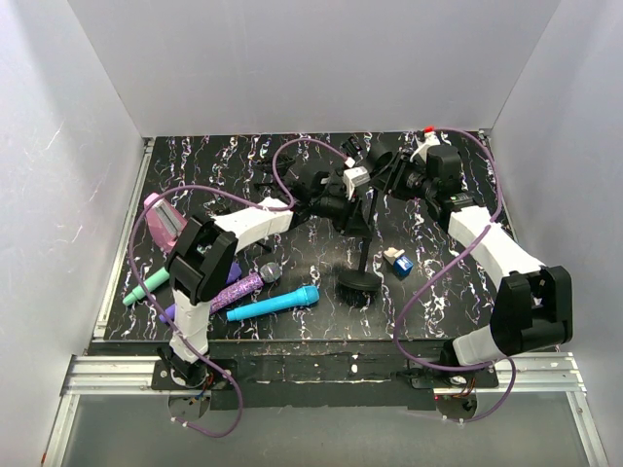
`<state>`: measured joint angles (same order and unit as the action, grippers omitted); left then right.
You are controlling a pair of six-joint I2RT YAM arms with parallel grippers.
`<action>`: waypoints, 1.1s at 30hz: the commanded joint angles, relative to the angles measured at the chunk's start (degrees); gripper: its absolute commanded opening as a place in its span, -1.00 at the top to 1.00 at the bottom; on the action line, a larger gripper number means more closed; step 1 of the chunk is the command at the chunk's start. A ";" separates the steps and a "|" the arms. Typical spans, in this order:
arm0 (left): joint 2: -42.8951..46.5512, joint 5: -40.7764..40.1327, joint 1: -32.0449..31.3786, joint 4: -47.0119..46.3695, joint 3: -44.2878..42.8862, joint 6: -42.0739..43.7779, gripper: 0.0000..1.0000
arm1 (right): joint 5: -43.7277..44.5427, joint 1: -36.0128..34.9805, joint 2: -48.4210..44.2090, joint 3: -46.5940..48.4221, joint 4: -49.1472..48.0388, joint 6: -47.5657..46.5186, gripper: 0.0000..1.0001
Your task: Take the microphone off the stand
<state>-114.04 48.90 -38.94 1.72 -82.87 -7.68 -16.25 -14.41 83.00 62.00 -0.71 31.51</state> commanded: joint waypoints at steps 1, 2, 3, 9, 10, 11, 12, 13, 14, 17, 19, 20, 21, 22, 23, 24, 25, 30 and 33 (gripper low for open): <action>-0.57 -1.96 -1.84 0.72 -2.11 0.82 0.58 | 2.00 -0.09 -3.02 0.40 -1.15 1.09 0.97; -0.48 -3.19 -1.93 1.53 -2.55 1.35 0.83 | 3.75 -0.09 -3.11 1.01 0.43 2.06 0.97; -0.13 -5.20 -2.37 2.49 -3.17 1.70 1.00 | 6.38 -0.09 -3.20 1.98 2.97 3.02 0.97; 5.32 -47.97 -8.69 4.96 -3.88 3.90 1.00 | 31.79 -2.02 -2.32 14.63 28.02 17.26 0.97; 5.06 -54.20 -8.96 5.66 -4.23 3.12 1.00 | 32.85 -2.37 -1.71 15.86 29.52 18.49 0.97; 4.36 -56.18 -8.96 6.97 -5.10 2.50 1.00 | 33.30 -2.72 -1.35 16.74 30.50 19.55 0.97; 3.48 -56.98 -8.96 8.03 -5.63 2.67 1.00 | 33.39 -3.16 -1.00 16.93 30.42 19.91 0.97; 2.86 -57.34 -8.96 8.91 -6.16 3.28 1.00 | 33.30 -3.34 -0.65 16.49 29.81 19.82 0.97; 2.42 -57.43 -8.96 9.27 -6.25 3.29 1.00 | 33.21 -3.34 -0.21 15.88 29.11 19.56 0.97; 2.42 -48.94 -8.17 8.75 -4.59 6.53 0.96 | 30.95 -3.17 0.41 12.99 24.38 15.97 0.97; 3.12 -39.01 -6.51 7.87 -3.62 7.07 0.25 | 27.25 -2.99 0.23 10.09 18.23 11.84 0.97; 3.12 -33.75 -5.37 7.86 -3.79 6.28 -0.08 | 25.67 -2.81 0.06 8.86 16.03 10.26 0.97; 2.69 -28.31 -3.88 8.73 -4.57 5.58 -0.21 | 24.09 -2.81 -0.21 7.62 13.92 8.76 0.97; 1.90 -22.68 -1.69 9.53 -5.54 4.36 -0.31 | 22.51 -2.72 -0.38 6.57 11.63 7.62 0.97; 1.28 -17.67 -0.36 9.80 -5.98 3.21 -0.36 | 20.32 -2.55 -0.65 5.51 9.61 6.56 0.97; 0.75 -12.22 1.04 9.36 -6.16 2.50 -0.39 | 18.29 -2.55 -0.82 4.20 7.24 5.51 0.97; 0.14 -8.08 1.93 8.40 -5.90 2.06 -0.39 | 16.71 -2.55 -1.09 3.31 4.87 4.54 0.97; -2.23 3.11 2.82 5.24 -5.02 1.63 -0.34 | 9.93 -2.55 -1.26 1.99 1.24 3.12 0.97; -3.64 5.67 2.03 1.10 -4.49 -1.28 -0.21 | 9.05 -2.64 -1.35 1.81 1.24 2.68 0.97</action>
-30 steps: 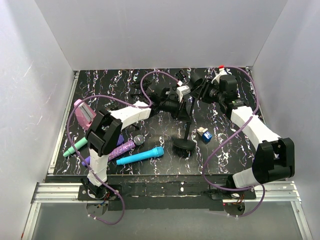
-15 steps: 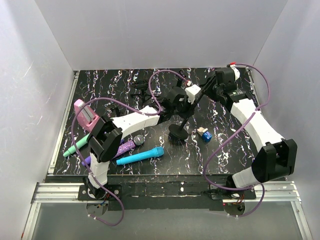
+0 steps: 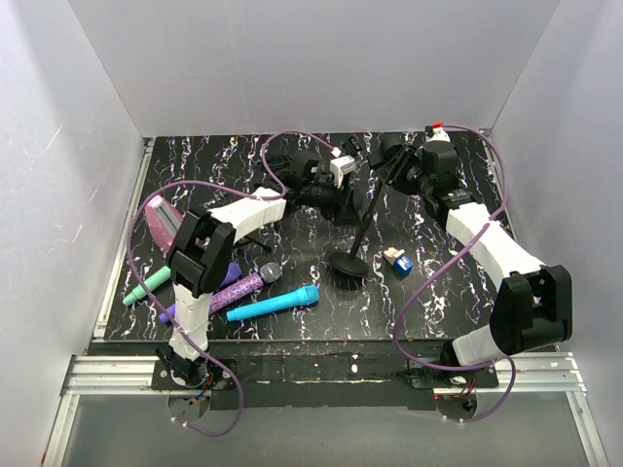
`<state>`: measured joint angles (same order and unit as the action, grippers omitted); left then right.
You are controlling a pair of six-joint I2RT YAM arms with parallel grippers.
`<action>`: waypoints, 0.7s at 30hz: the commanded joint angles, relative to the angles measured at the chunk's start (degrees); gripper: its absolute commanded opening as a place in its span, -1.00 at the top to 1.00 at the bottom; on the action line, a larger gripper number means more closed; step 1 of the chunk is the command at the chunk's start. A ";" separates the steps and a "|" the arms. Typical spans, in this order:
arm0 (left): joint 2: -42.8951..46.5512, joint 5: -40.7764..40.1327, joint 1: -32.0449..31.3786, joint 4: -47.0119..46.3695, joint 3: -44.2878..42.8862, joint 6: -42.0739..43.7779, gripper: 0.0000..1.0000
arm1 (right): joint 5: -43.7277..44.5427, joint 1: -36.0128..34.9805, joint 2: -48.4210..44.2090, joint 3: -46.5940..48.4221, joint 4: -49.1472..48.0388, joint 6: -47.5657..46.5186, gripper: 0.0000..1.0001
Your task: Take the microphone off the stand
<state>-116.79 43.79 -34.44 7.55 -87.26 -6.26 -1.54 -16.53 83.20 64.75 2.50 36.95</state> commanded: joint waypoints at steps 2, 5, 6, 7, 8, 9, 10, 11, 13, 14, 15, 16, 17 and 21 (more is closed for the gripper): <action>-1.59 11.14 -3.35 -5.88 -0.45 -2.96 -0.13 | -5.84 -0.43 -1.72 -0.94 -1.97 -2.67 0.97; -2.03 10.18 -4.50 -6.49 -1.42 -3.66 -0.01 | -6.10 -0.43 -1.81 -1.12 -1.89 -2.67 0.97; -2.04 10.17 -4.85 -7.19 -1.77 -4.54 0.01 | -6.11 -0.52 -1.90 -1.21 -1.97 -2.58 0.97; -2.12 10.09 -5.03 -7.20 -2.20 -5.51 0.03 | -6.11 -0.52 -1.90 -1.21 -1.98 -2.67 0.97; -2.21 10.00 -5.20 -7.20 -2.56 -5.95 0.04 | -6.11 -0.43 -1.99 -1.29 -1.98 -2.67 0.97; -2.21 9.74 -5.38 -7.20 -3.00 -5.95 0.10 | -6.11 -0.43 -2.07 -1.38 -1.98 -2.67 0.97; -2.30 9.30 -5.55 -6.85 -3.35 -5.35 0.22 | -6.02 -0.43 -2.16 -1.38 -1.89 -2.58 0.97; -2.30 8.08 -5.82 -5.54 -3.87 -4.47 0.33 | -5.76 -0.43 -2.16 -1.30 -1.97 -2.41 0.97; -1.95 4.92 -6.26 -4.57 -4.23 -4.02 0.81 | -4.27 -0.52 -2.34 -0.86 -0.66 -1.71 0.97; -1.60 2.12 -6.43 -4.30 -4.14 -4.11 1.00 | -3.13 -0.60 -2.43 -0.25 0.82 -1.01 0.97; -0.73 -1.39 -6.96 -3.86 -3.88 -4.20 1.00 | -1.29 -0.60 -2.51 0.46 2.66 -0.22 0.97; 0.07 -6.47 -7.83 -3.51 -3.79 -4.72 1.00 | 1.25 -0.86 -2.60 1.77 4.95 0.75 0.97; 1.20 -12.70 -8.80 -2.38 -4.05 -5.25 1.00 | 5.45 -1.39 -2.69 3.61 8.88 1.45 0.97; 5.08 -58.83 -15.22 1.42 -5.72 -1.83 1.00 | 18.67 -3.67 -3.13 10.21 23.32 9.09 0.97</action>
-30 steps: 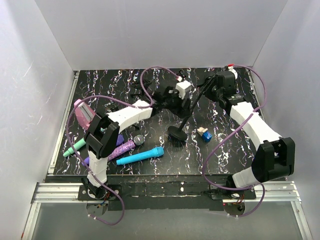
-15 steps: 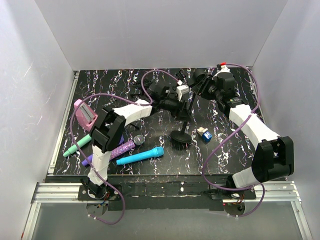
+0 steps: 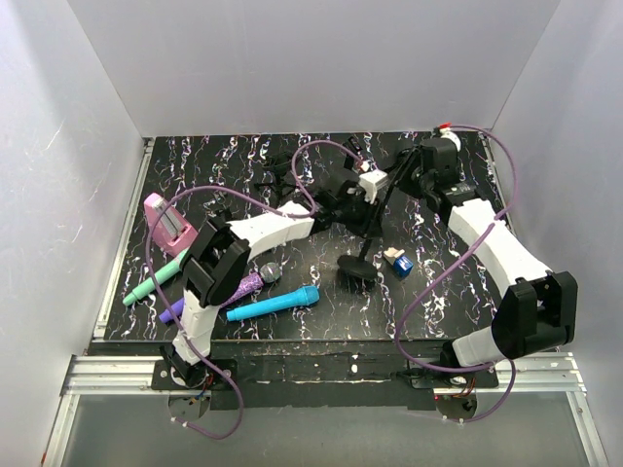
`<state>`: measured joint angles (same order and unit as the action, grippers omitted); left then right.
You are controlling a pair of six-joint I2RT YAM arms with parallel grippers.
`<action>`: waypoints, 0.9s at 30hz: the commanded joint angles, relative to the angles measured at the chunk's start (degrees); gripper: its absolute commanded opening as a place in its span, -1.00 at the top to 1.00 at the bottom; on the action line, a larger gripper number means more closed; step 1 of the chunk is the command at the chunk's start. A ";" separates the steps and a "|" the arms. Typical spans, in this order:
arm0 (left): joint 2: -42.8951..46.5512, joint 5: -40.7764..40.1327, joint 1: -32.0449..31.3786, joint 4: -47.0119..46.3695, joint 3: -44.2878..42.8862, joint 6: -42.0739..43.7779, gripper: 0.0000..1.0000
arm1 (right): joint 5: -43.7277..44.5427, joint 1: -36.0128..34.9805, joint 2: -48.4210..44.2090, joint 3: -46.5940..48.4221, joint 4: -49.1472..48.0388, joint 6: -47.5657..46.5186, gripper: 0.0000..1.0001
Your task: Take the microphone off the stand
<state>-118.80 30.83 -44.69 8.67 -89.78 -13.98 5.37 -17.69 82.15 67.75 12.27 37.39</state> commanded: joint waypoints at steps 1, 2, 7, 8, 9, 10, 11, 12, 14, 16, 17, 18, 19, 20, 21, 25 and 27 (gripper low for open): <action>6.75 -48.12 -4.80 0.12 -3.65 6.33 1.00 | 12.47 -3.13 -2.25 7.83 14.87 9.45 0.97; 6.22 -49.54 -4.53 0.38 -4.00 7.20 1.00 | 12.82 -3.48 -2.34 7.93 15.58 10.33 0.97; 5.42 -33.34 -3.04 2.50 -3.22 9.84 0.29 | 12.13 -3.49 -1.82 3.81 10.07 8.41 0.97; 5.69 -26.50 -2.69 1.89 -2.17 10.80 0.00 | 11.08 -3.14 -1.56 2.84 8.75 7.62 0.97; 6.04 -22.61 -2.34 1.71 -1.46 10.99 -0.17 | 10.29 -2.96 -1.47 1.79 6.99 6.48 0.97; 6.21 -18.39 -1.99 1.70 -0.84 10.64 -0.31 | 9.67 -2.79 -1.47 0.91 5.41 5.25 0.97; 6.30 -12.87 -1.20 2.05 -0.75 10.46 -0.37 | 8.97 -2.70 -1.55 -0.06 3.65 4.11 0.97; 6.04 -8.55 -0.32 2.49 -0.75 10.29 -0.40 | 8.26 -2.61 -1.55 -0.59 2.68 3.66 0.97; 5.69 -1.60 1.70 2.67 -0.75 8.97 -0.43 | 6.69 -2.26 -1.73 -1.82 0.92 2.78 0.97; 4.99 7.27 4.24 1.36 -0.75 7.48 -0.43 | 3.88 -2.00 -1.99 -3.14 -1.80 1.12 0.97; 4.55 10.53 5.13 0.66 -0.84 6.17 -0.43 | 2.21 -1.91 -2.25 -3.84 -3.47 0.50 0.97; 3.85 14.13 6.18 -0.05 -1.01 5.55 -0.41 | 0.45 -1.73 -2.52 -4.55 -4.96 -0.20 0.97; 3.32 16.87 6.71 -0.14 -1.54 5.63 -0.40 | -0.61 -1.64 -2.61 -5.07 -6.20 -0.99 0.97; 2.88 18.81 6.89 -0.14 -1.71 6.15 -0.37 | -1.75 -1.64 -2.87 -5.60 -7.25 -1.17 0.97; 2.70 20.13 6.98 -0.05 -2.06 6.59 -0.34 | -2.37 -1.73 -2.96 -5.87 -7.96 -1.26 0.97; 1.21 21.21 6.81 -2.95 -1.89 5.98 -0.07 | -4.48 -1.64 -3.40 -6.57 -9.02 -1.70 0.97; 0.68 19.01 6.28 -3.57 -2.07 6.50 0.07 | -4.66 -1.73 -3.57 -6.57 -8.93 -1.96 0.97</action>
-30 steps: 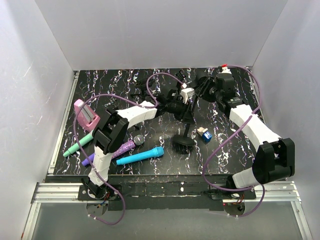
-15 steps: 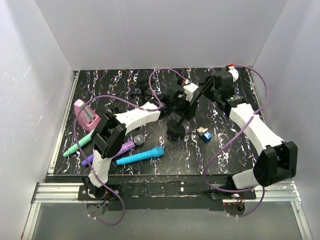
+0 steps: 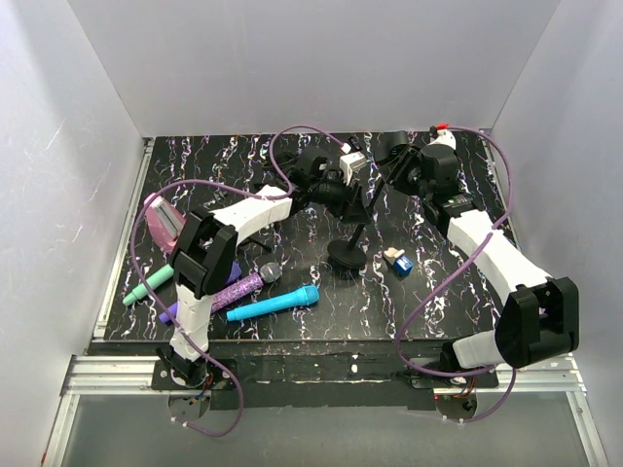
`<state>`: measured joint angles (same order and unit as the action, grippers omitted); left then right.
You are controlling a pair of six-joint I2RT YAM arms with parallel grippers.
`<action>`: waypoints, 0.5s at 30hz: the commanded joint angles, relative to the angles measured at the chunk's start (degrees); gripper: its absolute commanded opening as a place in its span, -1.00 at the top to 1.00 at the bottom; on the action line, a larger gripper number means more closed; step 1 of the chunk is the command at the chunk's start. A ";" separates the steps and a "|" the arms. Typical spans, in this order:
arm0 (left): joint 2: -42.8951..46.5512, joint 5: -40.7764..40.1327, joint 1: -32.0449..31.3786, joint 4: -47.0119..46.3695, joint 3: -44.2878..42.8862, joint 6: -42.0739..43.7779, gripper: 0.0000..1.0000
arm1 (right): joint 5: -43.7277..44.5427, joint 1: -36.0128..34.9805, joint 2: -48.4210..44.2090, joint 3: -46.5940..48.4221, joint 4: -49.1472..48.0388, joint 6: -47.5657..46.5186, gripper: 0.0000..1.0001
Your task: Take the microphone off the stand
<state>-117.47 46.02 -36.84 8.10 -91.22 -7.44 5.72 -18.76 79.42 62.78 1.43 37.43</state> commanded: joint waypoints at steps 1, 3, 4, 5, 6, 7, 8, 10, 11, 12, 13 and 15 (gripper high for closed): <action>-0.83 3.12 -1.74 -3.35 -0.54 0.06 0.12 | -5.10 -0.57 -0.84 -1.61 1.91 -2.10 0.97; -1.01 1.36 -2.27 -3.79 -0.54 0.15 0.24 | -5.28 -0.57 -1.02 -1.44 2.00 -2.45 0.97; -1.01 -0.13 -2.53 -3.79 -0.62 0.58 0.32 | -5.28 -0.66 -1.11 -1.35 2.00 -2.45 0.97; -0.92 -1.71 -2.88 -3.62 -0.71 1.20 0.44 | -5.28 -0.66 -1.19 -1.17 2.08 -2.54 0.97; -0.57 -4.16 -3.23 -3.35 -0.80 1.81 0.60 | -6.93 -0.66 -1.11 -1.00 2.26 -2.54 0.97; -0.31 -6.71 -3.67 -3.44 -0.89 1.90 0.80 | -6.95 -0.57 -1.28 -0.74 2.52 -2.45 0.97; 0.13 -8.82 -3.94 -3.61 -0.98 1.64 0.98 | -6.95 -0.57 -1.37 -0.30 2.96 -2.45 0.97; 1.36 -14.79 -4.99 -3.79 -0.89 0.85 1.00 | -6.16 -0.66 -1.63 0.93 4.97 -2.19 0.97; 1.98 -17.43 -5.61 -4.14 -0.89 0.59 1.00 | -6.07 -0.66 -1.81 1.46 6.03 -1.75 0.97; 2.68 -22.15 -6.57 -3.88 -1.06 0.50 1.00 | -3.37 -0.75 -1.90 2.42 7.52 -1.31 0.97; 3.90 -28.99 -7.97 -3.71 -0.72 0.76 1.00 | -1.34 -1.01 -1.98 3.30 9.45 -0.96 0.97; 5.58 -51.99 -12.27 -4.14 -0.28 2.68 1.00 | 3.31 -1.36 -1.99 5.32 12.97 0.88 0.97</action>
<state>-117.32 29.91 -42.26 7.38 -91.29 -8.03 6.81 -17.93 79.20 63.86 5.45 35.83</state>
